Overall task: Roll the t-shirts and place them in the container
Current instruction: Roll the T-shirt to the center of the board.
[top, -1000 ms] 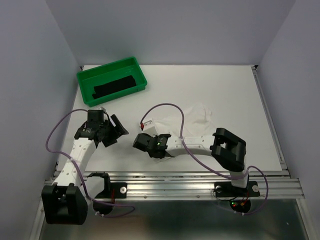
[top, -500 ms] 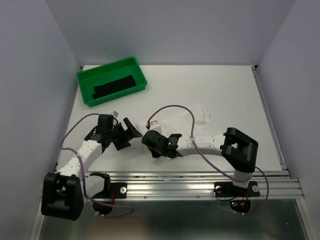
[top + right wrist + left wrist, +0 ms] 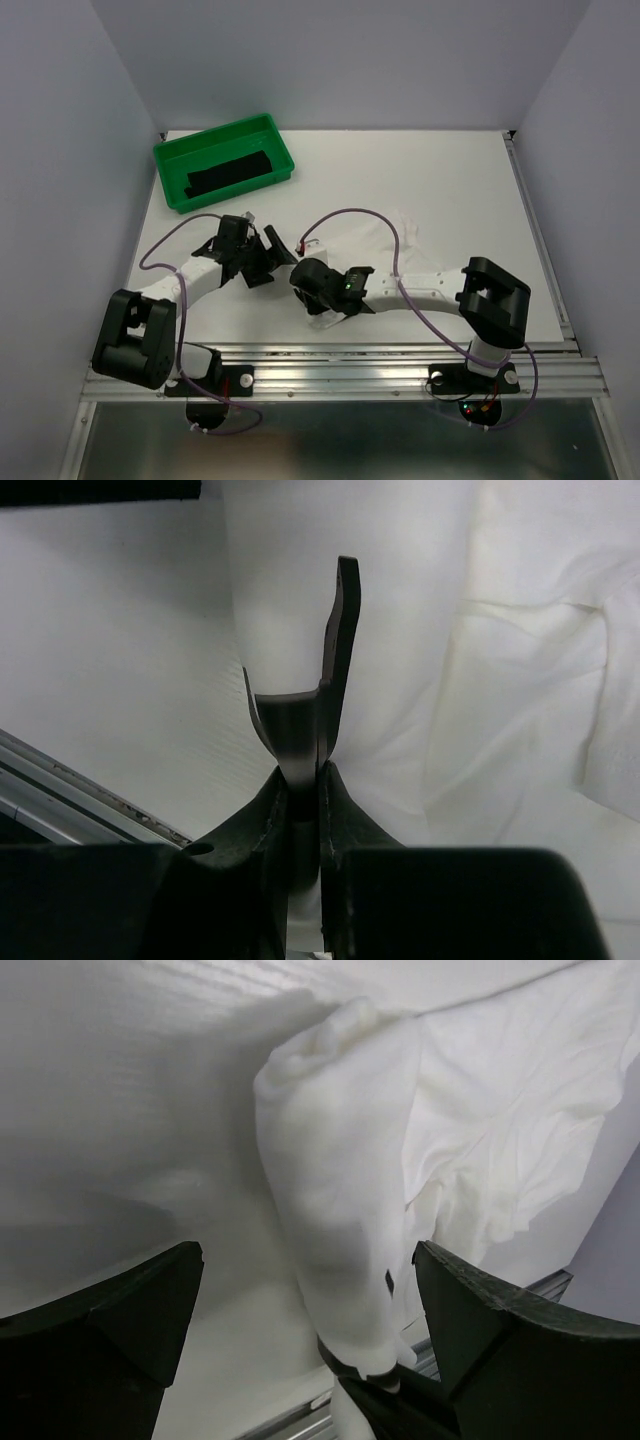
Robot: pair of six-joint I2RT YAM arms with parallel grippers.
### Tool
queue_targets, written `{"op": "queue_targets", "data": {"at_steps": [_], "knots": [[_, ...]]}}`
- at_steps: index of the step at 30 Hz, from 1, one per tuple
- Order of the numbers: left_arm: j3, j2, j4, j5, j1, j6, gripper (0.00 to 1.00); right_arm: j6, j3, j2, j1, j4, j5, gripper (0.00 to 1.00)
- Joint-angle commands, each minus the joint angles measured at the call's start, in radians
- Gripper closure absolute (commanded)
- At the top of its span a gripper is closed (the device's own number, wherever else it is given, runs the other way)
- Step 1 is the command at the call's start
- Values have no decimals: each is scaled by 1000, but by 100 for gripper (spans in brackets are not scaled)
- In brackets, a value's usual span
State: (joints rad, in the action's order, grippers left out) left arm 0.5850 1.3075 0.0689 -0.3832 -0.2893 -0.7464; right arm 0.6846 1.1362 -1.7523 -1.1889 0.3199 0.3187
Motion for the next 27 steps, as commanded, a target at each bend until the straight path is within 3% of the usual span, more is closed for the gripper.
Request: {"op": "queue_targets", "data": {"at_steps": [1,6,9,11,12,13,14,16,17,19,27], "knots": [[73,57,-61,14,-10,21,4,-7,-7,40,3,-44,-3,99],[145,130,-90,10,-40,12,14,-10,-15,36,3,-28,6,99],[182,182,-83,9,-57,-1,26,-16,14,21,3,30,43,99],[191,193,-80,6,-62,-8,49,-19,45,11,3,79,82,97],[199,190,-75,6,-60,-14,68,-25,53,8,3,90,100,91],[202,188,-70,6,-63,-16,77,-30,57,8,3,100,106,85],[208,184,-69,13,-62,-16,86,-43,69,8,3,119,111,69],[225,182,-11,18,-62,-16,100,-53,77,8,3,133,132,51],[228,180,-1,21,-63,-16,100,-57,83,8,3,149,141,37],[230,176,17,29,-63,-24,100,-72,102,2,-17,172,187,29],[233,184,65,60,-63,-27,100,-97,186,-50,-94,245,322,19]]}}
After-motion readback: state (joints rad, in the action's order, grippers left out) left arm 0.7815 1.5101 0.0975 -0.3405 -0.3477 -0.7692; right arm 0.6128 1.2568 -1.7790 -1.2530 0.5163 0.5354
